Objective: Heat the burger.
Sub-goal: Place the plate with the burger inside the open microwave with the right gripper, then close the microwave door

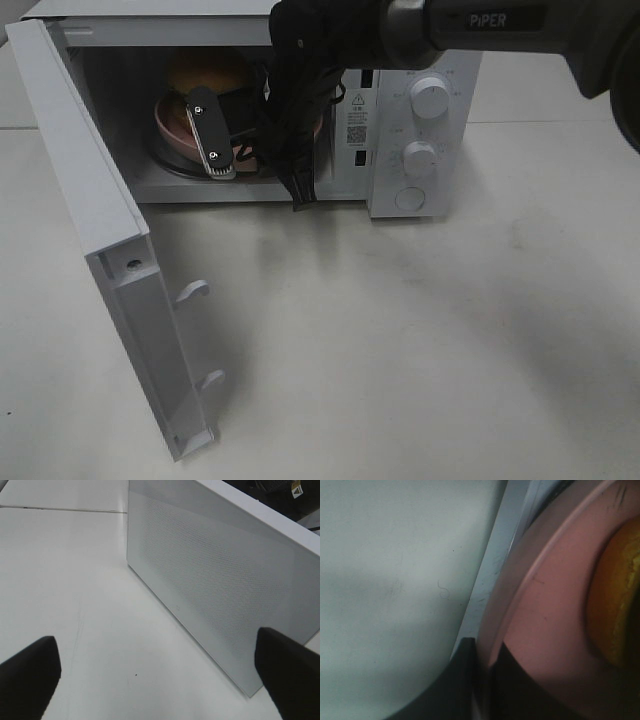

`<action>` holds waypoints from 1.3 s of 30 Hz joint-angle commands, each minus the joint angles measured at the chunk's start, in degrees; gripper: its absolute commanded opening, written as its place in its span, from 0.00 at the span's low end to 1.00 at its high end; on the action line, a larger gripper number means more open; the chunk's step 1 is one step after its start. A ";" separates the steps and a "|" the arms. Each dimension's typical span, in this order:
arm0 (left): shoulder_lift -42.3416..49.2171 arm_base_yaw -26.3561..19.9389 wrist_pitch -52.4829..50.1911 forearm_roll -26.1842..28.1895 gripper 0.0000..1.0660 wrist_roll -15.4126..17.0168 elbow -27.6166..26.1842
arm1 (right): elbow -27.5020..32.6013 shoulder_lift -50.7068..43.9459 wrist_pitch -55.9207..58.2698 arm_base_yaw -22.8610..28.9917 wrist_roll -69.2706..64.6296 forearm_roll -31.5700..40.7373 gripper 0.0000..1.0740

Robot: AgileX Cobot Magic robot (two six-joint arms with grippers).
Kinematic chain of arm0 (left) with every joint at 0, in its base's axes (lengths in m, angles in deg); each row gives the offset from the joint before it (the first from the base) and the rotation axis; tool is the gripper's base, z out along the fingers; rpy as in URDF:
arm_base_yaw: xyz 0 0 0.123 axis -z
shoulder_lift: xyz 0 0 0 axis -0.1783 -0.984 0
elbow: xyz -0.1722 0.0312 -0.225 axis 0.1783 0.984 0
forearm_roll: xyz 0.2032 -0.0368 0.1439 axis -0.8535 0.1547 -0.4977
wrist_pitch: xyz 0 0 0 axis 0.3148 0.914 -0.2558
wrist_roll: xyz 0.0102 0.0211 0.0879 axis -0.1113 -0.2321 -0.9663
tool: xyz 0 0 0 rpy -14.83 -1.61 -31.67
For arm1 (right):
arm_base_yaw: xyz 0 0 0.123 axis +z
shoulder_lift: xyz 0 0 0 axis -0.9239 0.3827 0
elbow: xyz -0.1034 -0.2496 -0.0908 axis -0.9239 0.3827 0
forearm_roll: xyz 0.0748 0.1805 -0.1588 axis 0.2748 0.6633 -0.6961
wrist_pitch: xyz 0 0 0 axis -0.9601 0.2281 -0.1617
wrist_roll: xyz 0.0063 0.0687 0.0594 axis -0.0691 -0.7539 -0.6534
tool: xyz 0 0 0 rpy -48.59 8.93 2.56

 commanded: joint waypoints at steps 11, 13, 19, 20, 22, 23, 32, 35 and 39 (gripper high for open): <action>0.40 -0.23 -0.17 0.11 0.92 0.06 0.17 | -1.89 1.72 -6.70 0.00 -0.06 -0.69 0.15; 0.40 -0.23 -0.17 0.00 0.92 0.06 0.17 | -1.89 1.83 -6.19 0.00 -0.23 -0.57 0.29; 0.40 -0.23 -0.17 0.00 0.92 0.06 0.17 | -1.89 1.78 -2.75 0.00 -1.83 -0.29 0.52; 0.40 -0.23 -0.17 0.00 0.92 0.06 0.17 | -1.89 1.78 -2.75 0.00 -1.83 -0.29 0.52; 0.40 -0.23 -0.17 0.00 0.92 0.06 0.17 | -1.60 1.66 -1.32 0.00 -3.27 -0.29 0.56; 0.40 -0.23 -0.17 0.00 0.92 0.06 0.17 | -1.60 1.66 -1.32 0.00 -3.27 -0.29 0.56; 0.40 -0.23 -0.17 0.00 0.92 0.06 0.17 | 6.30 -3.15 -5.56 0.00 -3.72 -0.34 0.57; 0.40 -0.23 -0.17 0.00 0.92 0.06 0.17 | 10.08 -5.61 -8.59 0.00 -3.72 -0.52 0.57; 0.40 -0.23 -0.17 0.00 0.92 0.06 0.17 | 16.21 -9.05 -11.46 0.00 -3.72 -0.52 0.57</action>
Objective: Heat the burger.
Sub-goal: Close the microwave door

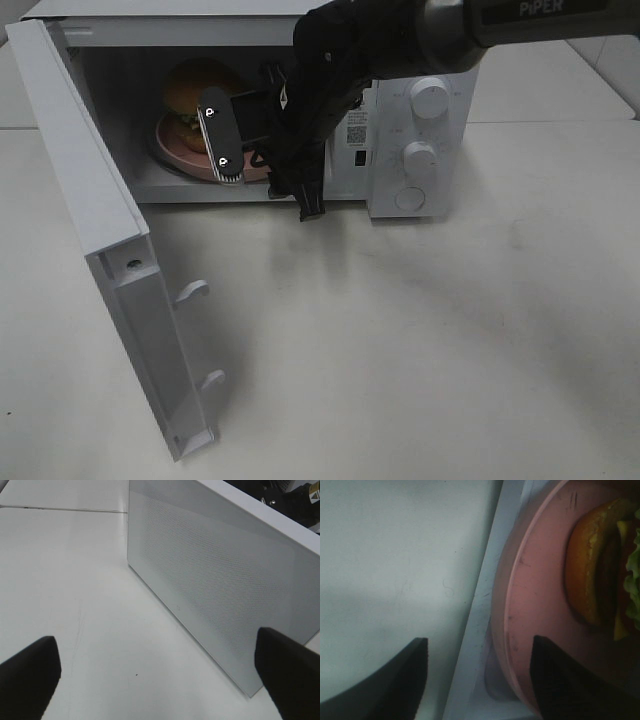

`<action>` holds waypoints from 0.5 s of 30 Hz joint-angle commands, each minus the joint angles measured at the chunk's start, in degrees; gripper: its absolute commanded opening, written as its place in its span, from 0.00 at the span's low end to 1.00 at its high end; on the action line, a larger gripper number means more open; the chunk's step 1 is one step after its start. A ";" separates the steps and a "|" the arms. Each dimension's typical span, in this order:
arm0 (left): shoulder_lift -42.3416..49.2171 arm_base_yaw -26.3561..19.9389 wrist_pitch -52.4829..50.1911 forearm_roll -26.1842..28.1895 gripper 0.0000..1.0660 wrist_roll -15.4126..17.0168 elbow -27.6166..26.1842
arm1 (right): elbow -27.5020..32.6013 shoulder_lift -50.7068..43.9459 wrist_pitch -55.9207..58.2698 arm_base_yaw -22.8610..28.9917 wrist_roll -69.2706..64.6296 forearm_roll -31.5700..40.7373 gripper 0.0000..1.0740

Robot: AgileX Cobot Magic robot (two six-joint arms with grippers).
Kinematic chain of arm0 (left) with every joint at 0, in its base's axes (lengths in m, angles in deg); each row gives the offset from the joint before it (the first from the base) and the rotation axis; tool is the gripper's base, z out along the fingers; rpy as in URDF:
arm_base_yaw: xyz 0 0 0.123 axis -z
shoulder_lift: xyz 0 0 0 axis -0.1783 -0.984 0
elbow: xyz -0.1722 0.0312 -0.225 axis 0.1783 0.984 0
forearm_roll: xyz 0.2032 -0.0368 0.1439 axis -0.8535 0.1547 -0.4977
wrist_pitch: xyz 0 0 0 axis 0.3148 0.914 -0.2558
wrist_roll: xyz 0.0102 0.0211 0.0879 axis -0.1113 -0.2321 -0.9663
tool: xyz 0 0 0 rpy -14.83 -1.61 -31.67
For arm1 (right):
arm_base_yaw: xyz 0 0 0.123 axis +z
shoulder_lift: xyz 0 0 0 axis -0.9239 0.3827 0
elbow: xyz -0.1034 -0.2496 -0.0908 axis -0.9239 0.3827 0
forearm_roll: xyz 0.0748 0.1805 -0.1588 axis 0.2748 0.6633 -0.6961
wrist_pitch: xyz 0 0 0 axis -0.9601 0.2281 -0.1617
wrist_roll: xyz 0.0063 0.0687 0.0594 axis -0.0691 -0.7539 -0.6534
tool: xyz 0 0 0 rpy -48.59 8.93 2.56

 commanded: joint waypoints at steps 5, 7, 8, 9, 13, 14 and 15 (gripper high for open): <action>0.40 -0.23 -0.17 0.11 0.92 0.06 0.17 | 8.08 -5.21 -2.64 0.00 -2.35 -0.06 0.58; 0.40 -0.23 -0.17 0.11 0.92 0.06 0.17 | 9.00 -5.90 -2.98 0.00 -3.90 -0.06 0.61; 0.40 -0.23 -0.17 0.11 0.92 0.06 0.17 | 10.54 -7.22 -3.95 0.00 -6.65 -0.11 0.66; 0.40 -0.23 -0.17 0.11 0.92 0.06 0.17 | 10.54 -7.22 -3.95 0.00 -6.65 -0.11 0.66; 0.40 -0.23 -0.17 0.11 0.92 0.06 0.17 | 12.95 -9.74 -3.95 0.00 -10.26 -0.63 0.76; 0.40 -0.23 -0.17 0.11 0.92 0.06 0.17 | 14.50 -11.06 -3.95 0.00 -11.00 -0.63 0.77; 0.40 -0.23 -0.17 0.11 0.92 0.06 0.17 | 14.50 -11.06 -3.95 0.00 -11.00 -0.63 0.77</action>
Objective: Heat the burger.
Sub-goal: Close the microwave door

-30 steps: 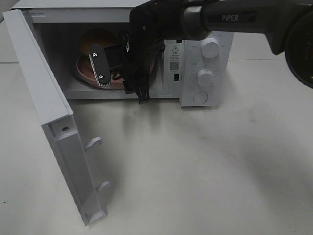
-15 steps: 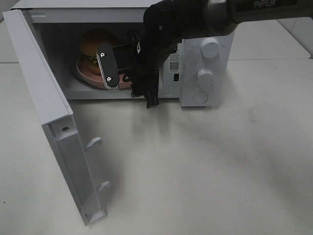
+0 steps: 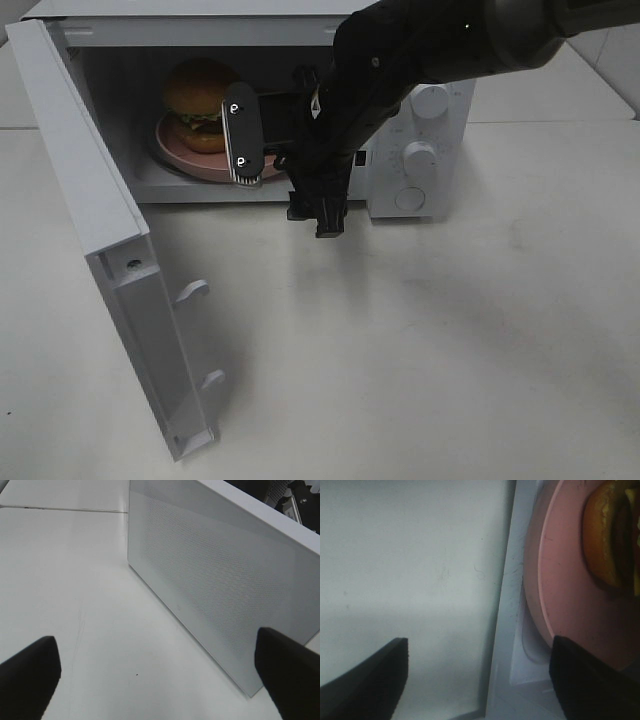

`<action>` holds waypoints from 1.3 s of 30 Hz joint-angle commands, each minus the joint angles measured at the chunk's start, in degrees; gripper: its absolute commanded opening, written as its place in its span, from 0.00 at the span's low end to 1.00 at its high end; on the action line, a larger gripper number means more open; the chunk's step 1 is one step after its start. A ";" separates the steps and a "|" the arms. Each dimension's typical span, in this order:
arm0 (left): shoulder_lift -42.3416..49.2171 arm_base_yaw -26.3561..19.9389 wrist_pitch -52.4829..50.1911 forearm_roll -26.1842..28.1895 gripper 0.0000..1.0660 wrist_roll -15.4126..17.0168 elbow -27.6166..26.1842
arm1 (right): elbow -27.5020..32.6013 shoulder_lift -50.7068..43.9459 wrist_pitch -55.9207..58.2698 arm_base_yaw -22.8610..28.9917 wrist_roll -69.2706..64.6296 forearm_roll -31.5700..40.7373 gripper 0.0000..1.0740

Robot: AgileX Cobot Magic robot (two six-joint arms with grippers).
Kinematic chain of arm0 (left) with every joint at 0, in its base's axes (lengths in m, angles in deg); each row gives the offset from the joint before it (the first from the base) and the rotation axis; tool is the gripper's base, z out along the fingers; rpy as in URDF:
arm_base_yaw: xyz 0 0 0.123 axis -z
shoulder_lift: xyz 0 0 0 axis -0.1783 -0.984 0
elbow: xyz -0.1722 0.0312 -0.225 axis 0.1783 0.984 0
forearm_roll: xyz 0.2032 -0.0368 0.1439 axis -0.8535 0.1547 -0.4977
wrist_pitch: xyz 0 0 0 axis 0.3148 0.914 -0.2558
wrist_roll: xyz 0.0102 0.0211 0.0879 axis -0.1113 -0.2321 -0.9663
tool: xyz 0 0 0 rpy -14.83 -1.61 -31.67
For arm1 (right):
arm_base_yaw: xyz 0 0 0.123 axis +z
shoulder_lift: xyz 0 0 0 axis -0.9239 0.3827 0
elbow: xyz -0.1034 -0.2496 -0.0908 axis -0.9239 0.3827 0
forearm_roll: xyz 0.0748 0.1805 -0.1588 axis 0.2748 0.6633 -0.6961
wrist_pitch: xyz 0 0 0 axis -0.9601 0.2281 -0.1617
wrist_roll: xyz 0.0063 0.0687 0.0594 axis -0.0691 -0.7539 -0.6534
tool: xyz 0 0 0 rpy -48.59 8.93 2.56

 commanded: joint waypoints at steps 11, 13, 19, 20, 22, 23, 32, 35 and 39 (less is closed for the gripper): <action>0.40 -0.23 -0.17 0.17 0.92 0.06 0.17 | 12.43 -11.80 -0.40 -0.17 -3.84 -0.23 0.76; 0.40 -0.23 -0.17 0.17 0.92 0.06 0.17 | 14.04 -13.46 -0.34 -0.17 -4.35 -0.23 0.75; 0.40 -0.23 -0.17 0.17 0.92 0.06 0.17 | 18.74 -18.05 0.06 -0.17 -9.34 -0.23 0.74; 0.40 -0.23 -0.17 0.17 0.92 0.06 0.17 | 19.54 -18.85 0.11 -0.17 -10.14 -0.23 0.74; 0.40 -0.23 -0.17 0.17 0.92 0.06 0.17 | 21.08 -20.45 0.57 -0.17 -11.80 -0.23 0.74; 0.40 -0.23 -0.17 0.17 0.92 0.06 0.17 | 22.00 -21.31 1.09 -0.17 -12.49 -0.23 0.73; 0.40 -0.23 -0.17 0.17 0.92 0.06 0.17 | 28.71 -28.71 4.98 -0.17 -18.74 -0.23 0.72; 0.40 -0.23 -0.17 0.17 0.92 0.06 0.17 | 31.57 -32.66 6.99 -0.17 -25.10 -0.23 0.71; 0.40 -0.23 -0.17 0.17 0.92 0.06 0.17 | 34.03 -37.01 10.37 -0.17 -34.55 -0.11 0.71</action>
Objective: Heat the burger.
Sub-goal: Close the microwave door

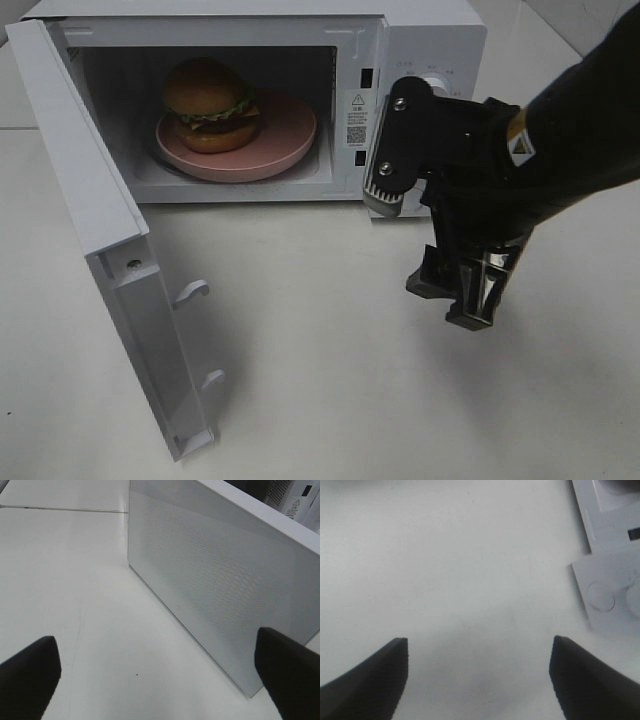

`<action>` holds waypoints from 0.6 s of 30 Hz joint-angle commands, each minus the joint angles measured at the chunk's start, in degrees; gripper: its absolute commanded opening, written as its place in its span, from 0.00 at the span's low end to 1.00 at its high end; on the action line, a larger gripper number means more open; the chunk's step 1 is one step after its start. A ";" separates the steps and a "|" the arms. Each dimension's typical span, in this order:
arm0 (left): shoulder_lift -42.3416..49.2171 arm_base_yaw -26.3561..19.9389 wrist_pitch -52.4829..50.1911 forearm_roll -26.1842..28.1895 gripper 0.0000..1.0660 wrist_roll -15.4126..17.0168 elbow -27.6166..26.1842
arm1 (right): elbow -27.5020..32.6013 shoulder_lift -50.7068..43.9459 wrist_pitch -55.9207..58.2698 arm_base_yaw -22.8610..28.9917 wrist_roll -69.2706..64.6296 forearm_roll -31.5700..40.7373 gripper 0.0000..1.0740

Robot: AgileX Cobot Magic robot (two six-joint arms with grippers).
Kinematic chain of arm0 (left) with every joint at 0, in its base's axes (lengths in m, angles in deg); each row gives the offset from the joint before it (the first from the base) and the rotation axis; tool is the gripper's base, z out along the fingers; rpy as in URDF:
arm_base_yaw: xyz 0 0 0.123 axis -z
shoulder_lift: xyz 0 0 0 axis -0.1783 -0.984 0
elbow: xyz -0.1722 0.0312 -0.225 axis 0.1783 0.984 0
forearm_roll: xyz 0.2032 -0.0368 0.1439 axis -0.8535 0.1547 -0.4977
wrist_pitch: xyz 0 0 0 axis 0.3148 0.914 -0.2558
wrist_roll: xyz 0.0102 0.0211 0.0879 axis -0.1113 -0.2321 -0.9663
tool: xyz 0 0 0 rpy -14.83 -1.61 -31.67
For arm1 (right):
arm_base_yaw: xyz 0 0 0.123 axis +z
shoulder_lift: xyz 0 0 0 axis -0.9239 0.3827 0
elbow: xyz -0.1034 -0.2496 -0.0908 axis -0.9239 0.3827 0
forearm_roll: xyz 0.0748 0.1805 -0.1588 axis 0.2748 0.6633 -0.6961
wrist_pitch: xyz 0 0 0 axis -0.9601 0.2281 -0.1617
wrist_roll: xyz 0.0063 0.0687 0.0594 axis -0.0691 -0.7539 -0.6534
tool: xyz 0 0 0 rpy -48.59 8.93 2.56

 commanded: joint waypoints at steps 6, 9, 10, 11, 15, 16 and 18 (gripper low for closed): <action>0.40 -0.23 -0.17 0.23 0.92 0.06 0.17 | 3.44 -9.80 9.97 -0.17 -20.11 0.06 0.71; 0.40 -0.23 -0.17 0.23 0.92 0.06 0.17 | 4.30 -13.69 12.38 -0.17 -26.13 0.06 0.71; 0.40 -0.23 -0.17 0.23 0.92 0.06 0.17 | 4.30 -13.69 12.38 -0.17 -26.13 0.06 0.71; 0.40 -0.23 -0.17 0.23 0.92 0.06 0.17 | 4.64 -15.99 14.61 -0.17 -29.39 0.06 0.71; 0.40 -0.23 -0.17 0.23 0.92 0.06 0.17 | 4.64 -20.74 21.31 -0.17 -32.83 0.06 0.71; 0.40 -0.23 -0.17 0.23 0.92 0.06 0.17 | 4.64 -20.74 21.31 -0.17 -32.83 0.06 0.71; 0.40 -0.23 -0.17 0.23 0.92 0.06 0.17 | 4.64 -24.87 28.93 -0.17 -33.86 0.11 0.71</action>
